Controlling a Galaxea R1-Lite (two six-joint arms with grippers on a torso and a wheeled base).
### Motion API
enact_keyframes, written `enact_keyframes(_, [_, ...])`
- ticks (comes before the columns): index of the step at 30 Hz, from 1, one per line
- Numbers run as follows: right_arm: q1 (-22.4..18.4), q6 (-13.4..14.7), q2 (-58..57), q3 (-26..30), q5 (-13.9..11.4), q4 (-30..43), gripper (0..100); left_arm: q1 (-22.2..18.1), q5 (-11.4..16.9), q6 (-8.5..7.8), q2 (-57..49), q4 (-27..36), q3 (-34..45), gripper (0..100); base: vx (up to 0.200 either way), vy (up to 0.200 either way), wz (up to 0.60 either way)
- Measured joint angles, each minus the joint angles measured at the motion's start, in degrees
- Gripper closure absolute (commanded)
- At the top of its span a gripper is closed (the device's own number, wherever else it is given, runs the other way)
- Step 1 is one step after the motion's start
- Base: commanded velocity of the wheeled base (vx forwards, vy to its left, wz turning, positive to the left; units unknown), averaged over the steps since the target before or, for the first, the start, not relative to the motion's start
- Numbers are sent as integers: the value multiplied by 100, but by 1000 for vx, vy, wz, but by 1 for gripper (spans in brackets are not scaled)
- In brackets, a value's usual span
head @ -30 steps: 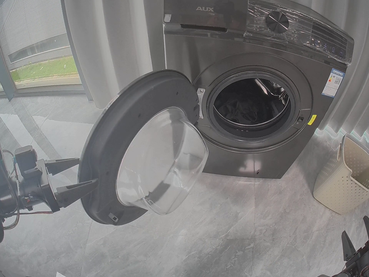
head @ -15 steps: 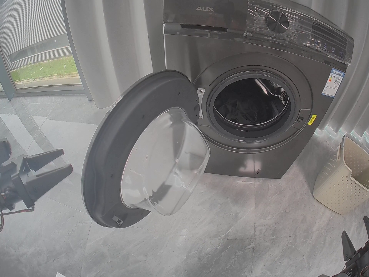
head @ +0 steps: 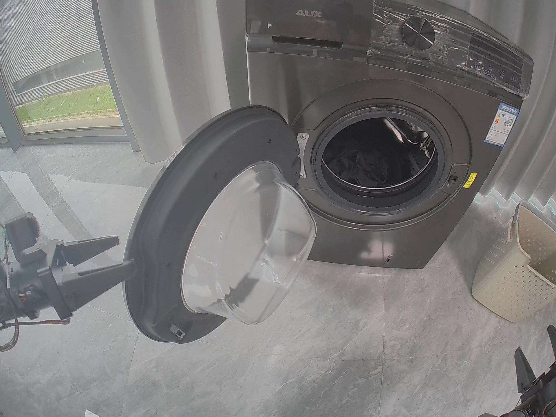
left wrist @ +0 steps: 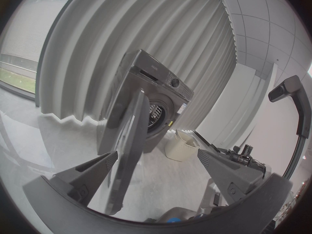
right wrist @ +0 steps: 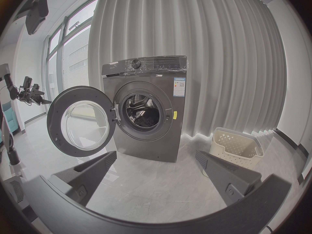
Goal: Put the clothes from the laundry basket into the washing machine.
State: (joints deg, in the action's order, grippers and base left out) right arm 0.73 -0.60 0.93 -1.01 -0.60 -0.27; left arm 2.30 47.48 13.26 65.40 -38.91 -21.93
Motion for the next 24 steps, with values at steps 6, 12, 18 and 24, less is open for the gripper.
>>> enact_keyframes(6, [4, -2, 0, 0, 0, 2, 0, 740, -71, -2, 513, -193, -61, 0, 0, 0, 0])
enact_keyframes(12, [4, -2, 0, 0, 0, 2, 0, 1470, -106, 83, 866, -360, -94, 0, 0, 0, 0])
enact_keyframes(18, [1, 0, 0, 0, 0, 2, 0, 1757, -433, 204, 1078, -705, -91, 0, 0, 0, 0])
enact_keyframes(24, [4, 0, 0, 0, 0, 2, 0, 1387, -791, 226, 1282, -1129, -52, 0, 0, 0, 0])
